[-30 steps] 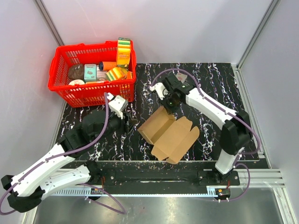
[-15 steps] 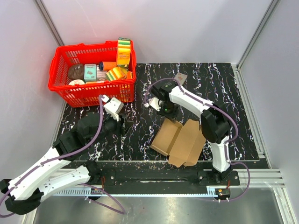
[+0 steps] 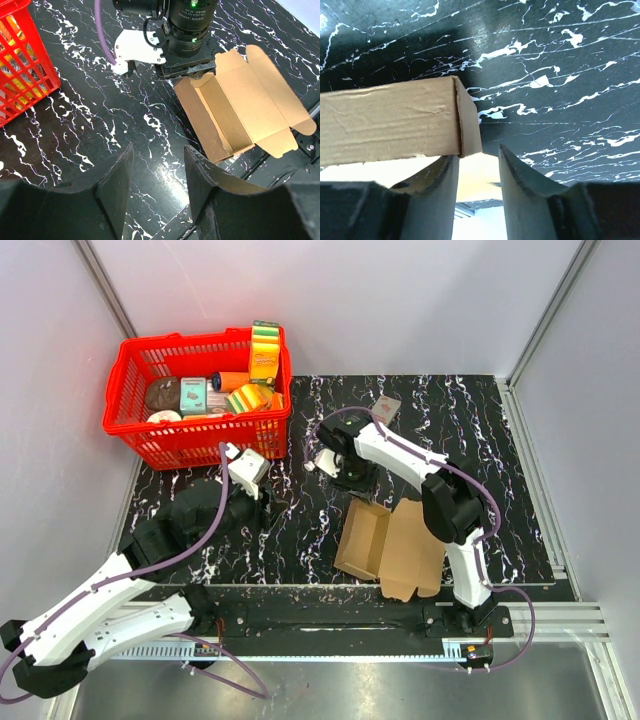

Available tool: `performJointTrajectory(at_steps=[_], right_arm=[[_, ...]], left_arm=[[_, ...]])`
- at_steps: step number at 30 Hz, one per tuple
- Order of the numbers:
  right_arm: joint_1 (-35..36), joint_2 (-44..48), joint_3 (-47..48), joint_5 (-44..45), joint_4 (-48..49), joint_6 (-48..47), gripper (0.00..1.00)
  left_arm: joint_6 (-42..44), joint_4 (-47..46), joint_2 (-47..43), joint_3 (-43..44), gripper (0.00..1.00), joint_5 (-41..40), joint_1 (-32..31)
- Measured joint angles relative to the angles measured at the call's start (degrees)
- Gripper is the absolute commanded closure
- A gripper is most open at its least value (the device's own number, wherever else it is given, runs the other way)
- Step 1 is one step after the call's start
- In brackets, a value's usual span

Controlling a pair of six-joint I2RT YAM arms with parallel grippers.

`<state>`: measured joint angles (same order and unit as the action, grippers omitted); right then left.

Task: Fold the paper box

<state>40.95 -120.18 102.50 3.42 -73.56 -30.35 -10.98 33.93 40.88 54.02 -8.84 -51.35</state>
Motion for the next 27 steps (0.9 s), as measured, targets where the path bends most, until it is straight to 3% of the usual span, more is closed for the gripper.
performJointTrajectory(at_steps=[7, 14, 20, 24, 27], right_arm=[[0.0, 2.1, 1.1, -0.8, 2.6, 0.5, 0.46], [-0.1, 9.7, 1.1, -8.3, 11.7, 2.6, 0.45], [-0.4, 12.0, 1.4, -12.8, 14.0, 3.3, 0.43], [-2.1, 12.6, 0.1, -13.1, 17.4, 7.7, 0.43], [-6.6, 15.0, -3.4, -11.8, 22.4, 16.5, 0.43]], left_arm=[[0.0, 0.0, -0.1, 0.0, 0.5, 0.0, 0.0], [-0.1, -0.1, -0.4, -0.1, 0.5, 0.0, 0.0], [-0.2, 0.0, -0.4, -0.1, 0.5, 0.0, 0.0], [-0.6, 0.0, -0.3, -0.1, 0.5, 0.0, 0.0], [-0.9, -0.1, 0.1, -0.1, 0.5, 0.0, 0.0]])
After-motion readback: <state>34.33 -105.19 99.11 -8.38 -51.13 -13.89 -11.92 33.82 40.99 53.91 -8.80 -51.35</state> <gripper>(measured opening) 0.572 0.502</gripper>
